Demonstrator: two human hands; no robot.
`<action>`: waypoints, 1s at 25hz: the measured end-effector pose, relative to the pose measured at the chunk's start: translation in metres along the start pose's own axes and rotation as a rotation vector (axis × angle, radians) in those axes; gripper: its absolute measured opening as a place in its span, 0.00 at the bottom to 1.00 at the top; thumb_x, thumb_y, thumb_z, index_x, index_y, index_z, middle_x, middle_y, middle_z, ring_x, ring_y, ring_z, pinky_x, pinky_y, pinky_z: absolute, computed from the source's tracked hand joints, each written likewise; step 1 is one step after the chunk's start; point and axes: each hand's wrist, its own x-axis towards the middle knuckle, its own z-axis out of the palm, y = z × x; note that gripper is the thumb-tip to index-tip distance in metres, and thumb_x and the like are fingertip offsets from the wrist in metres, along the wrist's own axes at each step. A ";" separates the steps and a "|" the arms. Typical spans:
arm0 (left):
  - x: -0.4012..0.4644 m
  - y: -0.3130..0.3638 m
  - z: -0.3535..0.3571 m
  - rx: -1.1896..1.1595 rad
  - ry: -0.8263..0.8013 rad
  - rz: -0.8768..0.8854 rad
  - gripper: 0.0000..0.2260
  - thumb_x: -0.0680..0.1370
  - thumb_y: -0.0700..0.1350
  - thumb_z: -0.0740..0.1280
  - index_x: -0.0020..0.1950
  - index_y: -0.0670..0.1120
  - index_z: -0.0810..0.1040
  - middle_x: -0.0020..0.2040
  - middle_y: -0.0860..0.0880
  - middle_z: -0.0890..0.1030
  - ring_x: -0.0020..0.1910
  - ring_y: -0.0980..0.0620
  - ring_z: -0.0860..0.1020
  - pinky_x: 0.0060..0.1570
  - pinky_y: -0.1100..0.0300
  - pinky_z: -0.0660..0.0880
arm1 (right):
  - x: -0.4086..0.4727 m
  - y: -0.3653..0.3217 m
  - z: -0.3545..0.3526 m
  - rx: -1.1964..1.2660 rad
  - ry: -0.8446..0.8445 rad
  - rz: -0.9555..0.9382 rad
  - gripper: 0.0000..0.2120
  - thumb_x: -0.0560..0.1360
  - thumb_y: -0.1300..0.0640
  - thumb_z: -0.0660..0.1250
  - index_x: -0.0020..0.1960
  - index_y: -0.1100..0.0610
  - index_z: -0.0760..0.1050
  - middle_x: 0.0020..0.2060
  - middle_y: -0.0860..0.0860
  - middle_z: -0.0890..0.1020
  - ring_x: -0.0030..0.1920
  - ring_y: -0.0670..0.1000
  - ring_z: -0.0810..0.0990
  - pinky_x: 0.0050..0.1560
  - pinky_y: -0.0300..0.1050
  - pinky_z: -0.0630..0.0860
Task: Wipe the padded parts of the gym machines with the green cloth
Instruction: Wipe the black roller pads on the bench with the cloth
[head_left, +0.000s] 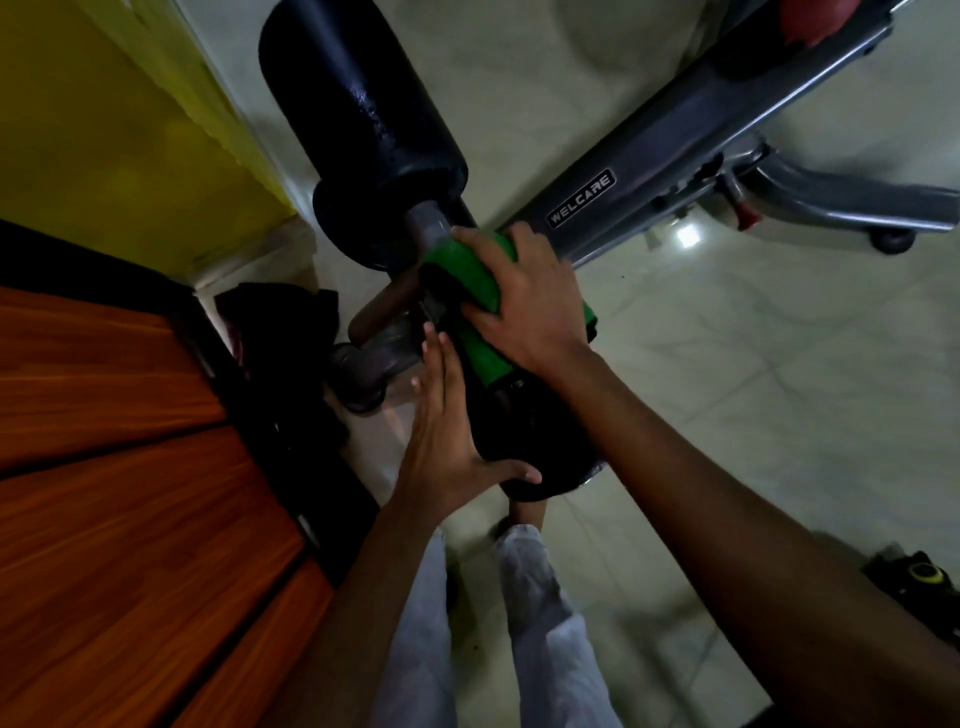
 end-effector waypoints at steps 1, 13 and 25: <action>0.002 0.004 -0.001 0.024 0.010 0.015 0.68 0.53 0.72 0.72 0.76 0.45 0.34 0.76 0.49 0.30 0.75 0.52 0.31 0.68 0.59 0.30 | 0.003 0.006 -0.005 0.122 0.010 0.072 0.32 0.67 0.45 0.64 0.70 0.50 0.69 0.54 0.58 0.74 0.54 0.59 0.74 0.52 0.53 0.74; 0.007 -0.006 -0.010 -0.036 -0.052 0.001 0.65 0.54 0.69 0.73 0.76 0.49 0.34 0.75 0.56 0.31 0.75 0.55 0.33 0.71 0.56 0.47 | -0.019 0.020 -0.011 0.109 0.004 -0.021 0.32 0.67 0.43 0.60 0.69 0.51 0.69 0.51 0.59 0.74 0.50 0.58 0.74 0.49 0.50 0.72; 0.007 -0.009 -0.008 -0.082 -0.019 0.022 0.60 0.61 0.64 0.73 0.77 0.44 0.38 0.78 0.52 0.35 0.77 0.52 0.37 0.72 0.67 0.43 | -0.148 0.037 -0.015 -0.192 0.001 -0.150 0.35 0.65 0.38 0.63 0.70 0.47 0.63 0.52 0.57 0.68 0.49 0.57 0.69 0.44 0.51 0.71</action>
